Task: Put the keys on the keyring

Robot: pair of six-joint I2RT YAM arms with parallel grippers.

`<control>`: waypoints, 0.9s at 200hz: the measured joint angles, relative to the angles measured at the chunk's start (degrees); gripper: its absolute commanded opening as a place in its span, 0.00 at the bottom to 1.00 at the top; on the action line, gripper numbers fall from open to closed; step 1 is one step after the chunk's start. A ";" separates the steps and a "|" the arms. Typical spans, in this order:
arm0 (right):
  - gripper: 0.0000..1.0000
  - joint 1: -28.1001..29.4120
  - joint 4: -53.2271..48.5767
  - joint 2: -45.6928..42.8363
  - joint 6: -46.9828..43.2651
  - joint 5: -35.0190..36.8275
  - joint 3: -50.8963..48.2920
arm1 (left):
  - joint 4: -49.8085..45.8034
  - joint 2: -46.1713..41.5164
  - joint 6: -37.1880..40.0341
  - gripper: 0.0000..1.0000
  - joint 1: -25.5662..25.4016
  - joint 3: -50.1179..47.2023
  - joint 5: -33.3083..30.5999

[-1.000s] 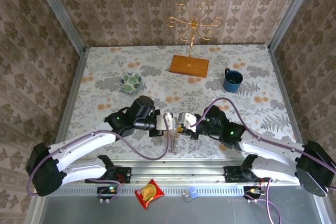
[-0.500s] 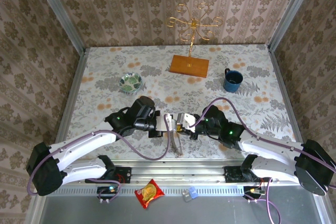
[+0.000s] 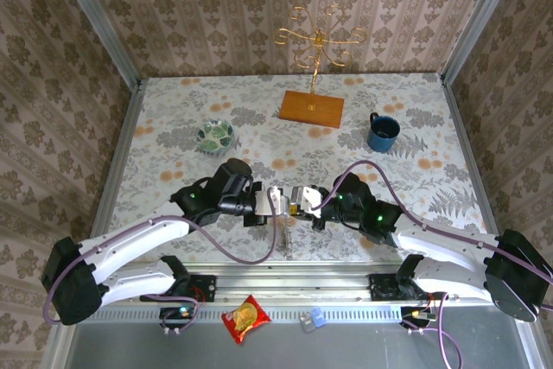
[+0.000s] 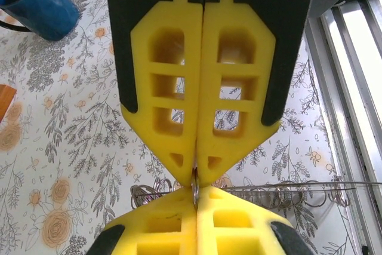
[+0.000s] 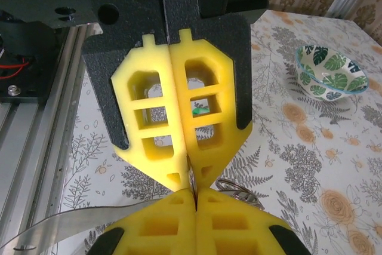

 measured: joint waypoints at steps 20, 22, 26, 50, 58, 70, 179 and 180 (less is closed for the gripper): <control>0.00 0.00 0.48 0.00 0.00 0.02 0.00 | 1.42 -0.87 -0.44 0.11 0.20 -1.01 0.09; 0.00 0.00 0.52 0.00 0.00 0.02 0.00 | 1.62 -0.96 -0.50 0.13 0.22 -1.16 0.09; 0.00 0.00 0.61 0.00 0.00 0.02 0.00 | 1.92 -1.22 -0.66 0.17 0.22 -1.42 0.09; 0.00 0.00 1.11 0.02 0.02 -0.13 0.00 | 4.70 -2.71 -1.95 0.30 0.26 -3.28 -0.11; 0.00 0.00 1.33 0.02 0.02 -0.13 0.00 | 5.53 -3.28 -2.25 0.30 0.31 -3.89 -0.11; 0.00 0.00 1.53 0.02 0.02 -0.13 0.00 | 6.58 -4.24 -2.47 0.31 0.55 -4.87 -0.15; 0.00 0.00 1.55 0.02 0.90 -0.37 0.00 | 16.06 -11.30 -9.73 0.28 0.55 -14.38 -2.69; 0.00 0.00 1.55 0.02 0.90 -0.39 0.00 | 16.13 -11.30 -9.73 0.29 0.55 -14.38 -2.69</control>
